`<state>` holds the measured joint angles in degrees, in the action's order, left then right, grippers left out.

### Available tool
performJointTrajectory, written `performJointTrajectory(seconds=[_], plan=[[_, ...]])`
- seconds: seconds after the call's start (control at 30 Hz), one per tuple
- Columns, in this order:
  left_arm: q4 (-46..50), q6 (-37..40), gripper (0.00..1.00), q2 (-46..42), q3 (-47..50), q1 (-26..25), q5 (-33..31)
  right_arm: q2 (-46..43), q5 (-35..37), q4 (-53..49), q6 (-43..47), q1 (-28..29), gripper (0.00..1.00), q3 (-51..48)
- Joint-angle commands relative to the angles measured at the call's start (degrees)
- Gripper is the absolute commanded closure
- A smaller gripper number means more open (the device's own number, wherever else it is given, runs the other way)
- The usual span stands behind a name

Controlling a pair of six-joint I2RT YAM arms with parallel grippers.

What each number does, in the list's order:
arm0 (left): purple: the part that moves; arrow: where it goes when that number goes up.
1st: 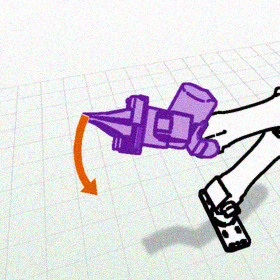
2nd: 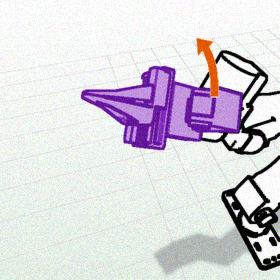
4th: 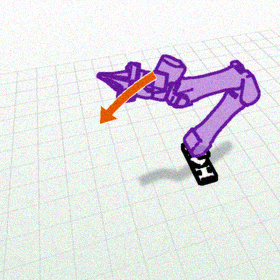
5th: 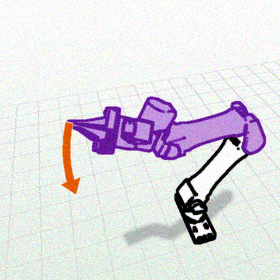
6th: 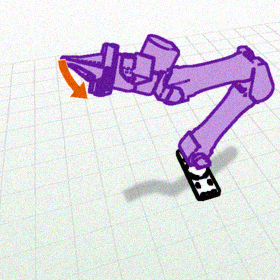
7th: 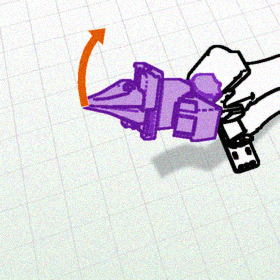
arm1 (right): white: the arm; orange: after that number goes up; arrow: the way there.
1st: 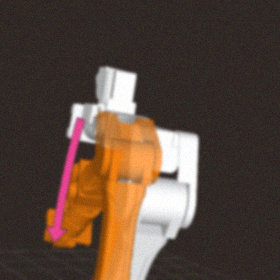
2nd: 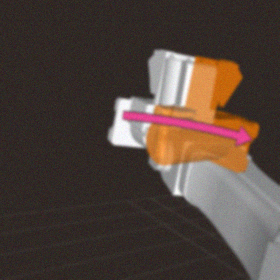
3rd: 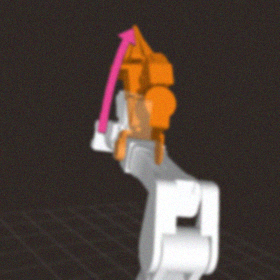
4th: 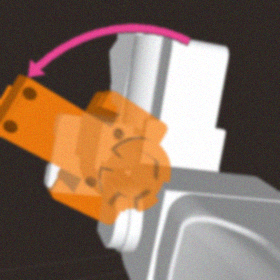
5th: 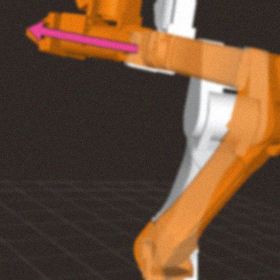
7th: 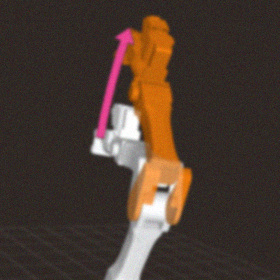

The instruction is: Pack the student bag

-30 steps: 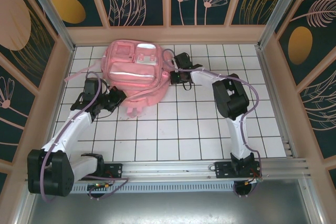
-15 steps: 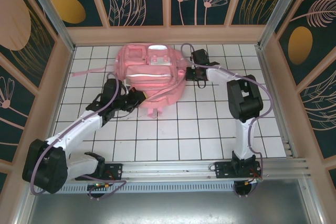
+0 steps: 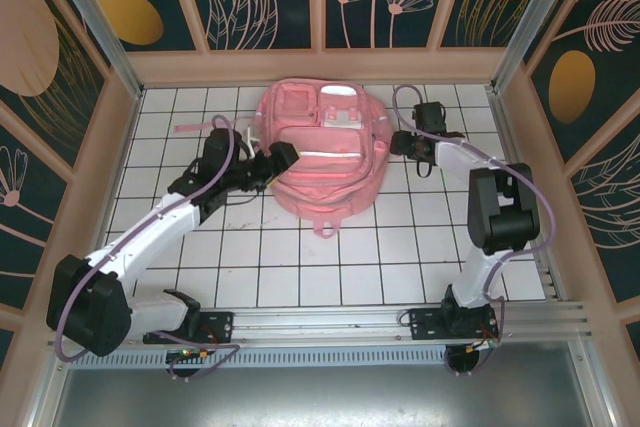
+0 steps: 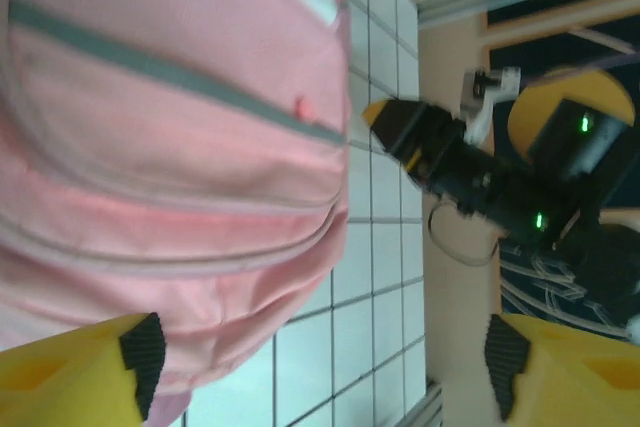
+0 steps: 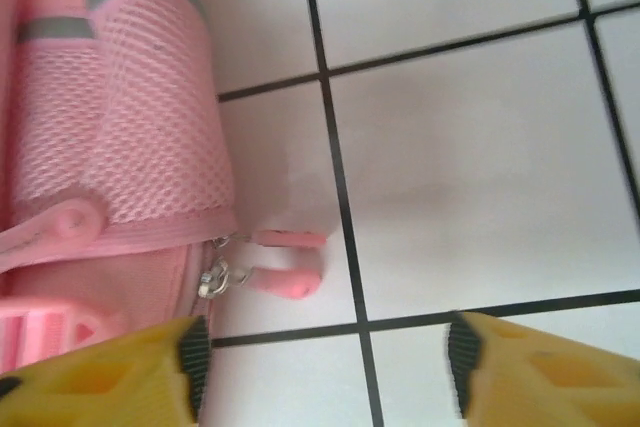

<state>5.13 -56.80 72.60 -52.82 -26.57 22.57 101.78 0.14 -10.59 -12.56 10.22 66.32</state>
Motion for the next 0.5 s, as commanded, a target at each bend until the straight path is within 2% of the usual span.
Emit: performJointTrajectory(seconds=[0.0, 0.13, 0.2, 0.37, 0.47], plan=[[9.73, 9.04, 0.04, 1.34, -7.21, 1.16, -8.66, -7.52, 1.97, 4.01, -1.02, 0.77, 0.27, -1.76], [16.64, 14.53, 0.01, 3.15, -13.26, 6.41, -18.97, -15.86, 5.6, 4.87, -1.8, 0.56, 0.12, -4.56], [17.63, 16.54, 0.02, 3.43, -14.49, 10.09, -24.31, -20.62, 7.08, 6.26, -2.17, 0.35, 0.02, -6.77], [12.58, 23.83, 0.01, 2.44, -11.63, 14.9, -43.85, -31.2, 8.12, 10.14, -3.6, -2.25, 0.01, -13.85], [4.24, 29.94, 0.01, 1.67, -6.11, 15.92, -52.97, -34.49, 7.64, 13.85, 0.17, -3.07, 0.01, -19.16]])
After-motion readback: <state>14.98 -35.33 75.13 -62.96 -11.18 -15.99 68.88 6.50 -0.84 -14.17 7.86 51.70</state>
